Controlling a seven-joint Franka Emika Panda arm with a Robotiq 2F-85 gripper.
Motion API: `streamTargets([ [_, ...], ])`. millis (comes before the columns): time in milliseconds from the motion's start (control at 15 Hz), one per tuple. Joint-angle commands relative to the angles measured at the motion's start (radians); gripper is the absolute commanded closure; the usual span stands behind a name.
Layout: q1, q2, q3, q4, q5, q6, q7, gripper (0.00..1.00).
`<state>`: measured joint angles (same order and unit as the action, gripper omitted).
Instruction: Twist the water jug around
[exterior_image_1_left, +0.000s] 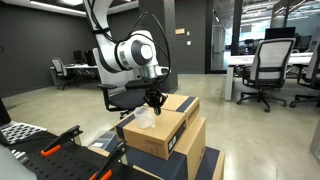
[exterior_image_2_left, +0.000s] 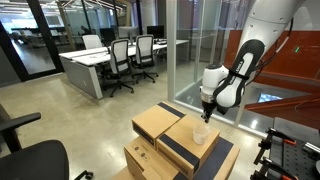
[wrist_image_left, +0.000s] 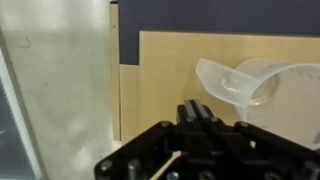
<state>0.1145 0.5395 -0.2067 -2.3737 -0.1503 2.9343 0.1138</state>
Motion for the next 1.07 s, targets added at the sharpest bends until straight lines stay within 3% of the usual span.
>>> streamTargets([
  [0,0.014,0.022,-0.01,0.014,0.009,0.021,0.028,0.93],
  [1000,-0.001,0.022,0.023,-0.019,0.074,0.035,0.07,0.93],
])
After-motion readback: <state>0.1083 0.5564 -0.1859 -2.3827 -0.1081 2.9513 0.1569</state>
